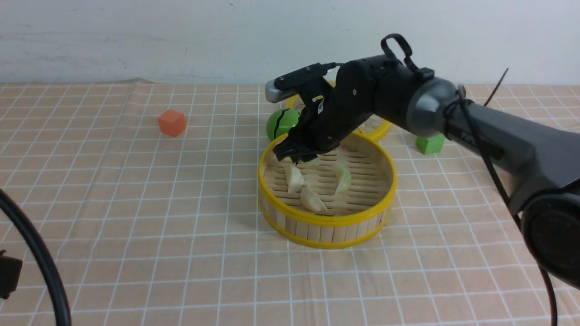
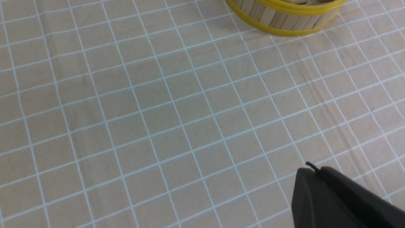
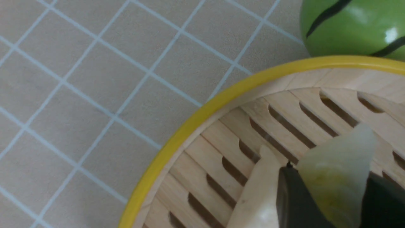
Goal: Put the dumplings into the steamer on the table with the brown tablecloth.
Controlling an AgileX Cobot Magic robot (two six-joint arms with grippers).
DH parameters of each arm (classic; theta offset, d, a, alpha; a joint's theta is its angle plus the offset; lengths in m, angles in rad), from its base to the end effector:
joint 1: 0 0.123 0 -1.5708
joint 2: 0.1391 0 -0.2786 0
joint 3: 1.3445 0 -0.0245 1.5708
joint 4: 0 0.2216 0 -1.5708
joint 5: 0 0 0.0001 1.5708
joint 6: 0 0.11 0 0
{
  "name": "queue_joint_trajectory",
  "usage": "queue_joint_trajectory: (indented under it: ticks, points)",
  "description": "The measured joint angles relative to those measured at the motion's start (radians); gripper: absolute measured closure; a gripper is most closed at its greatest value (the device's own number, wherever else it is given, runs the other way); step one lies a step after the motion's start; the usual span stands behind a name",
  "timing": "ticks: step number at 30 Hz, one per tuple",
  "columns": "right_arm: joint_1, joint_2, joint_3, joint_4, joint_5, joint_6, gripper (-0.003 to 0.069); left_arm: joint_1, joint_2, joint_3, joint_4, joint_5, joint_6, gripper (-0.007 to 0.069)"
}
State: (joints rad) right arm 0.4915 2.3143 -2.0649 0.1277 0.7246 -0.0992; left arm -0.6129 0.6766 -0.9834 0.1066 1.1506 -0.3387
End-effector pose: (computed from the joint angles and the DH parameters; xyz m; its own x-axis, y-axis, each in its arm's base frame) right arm 0.4429 0.2476 0.2036 -0.6793 -0.3674 -0.6352 -0.5198 0.8520 0.0631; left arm 0.0748 -0.0396 0.3585 -0.6857 0.1284 -0.7165 0.3295 0.9325 -0.1482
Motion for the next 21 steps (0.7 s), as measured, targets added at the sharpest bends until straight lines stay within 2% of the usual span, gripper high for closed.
queue_joint_trajectory:
  ticks: [3,6,8,9,14,17,21]
  points:
    - [-0.002,0.031,-0.005,-0.065,-0.001,0.091,0.0449,0.000,0.000,0.000,0.000,0.009,0.000,0.0627]
    - [-0.002,0.036,-0.006,-0.101,0.000,0.126,0.0433,0.000,0.000,0.000,0.000,0.010,0.000,0.0627]
    - [-0.002,0.037,-0.007,-0.141,-0.001,0.164,0.0368,0.000,0.000,0.000,0.000,0.011,0.000,0.0624]
    - [-0.002,0.037,-0.007,-0.143,-0.001,0.170,0.0354,0.000,0.000,0.000,0.000,0.011,0.000,0.0624]
    - [-0.002,0.016,-0.017,-0.145,0.055,0.211,0.0193,0.000,0.000,0.000,0.000,0.014,-0.019,0.0624]
    - [-0.001,-0.044,-0.017,-0.097,0.117,0.193,0.0156,0.000,-0.006,0.004,-0.007,0.022,-0.038,0.0622]
    - [0.002,-0.176,-0.022,-0.018,0.188,0.071,0.0190,0.000,-0.072,0.070,-0.035,0.003,-0.048,0.0621]
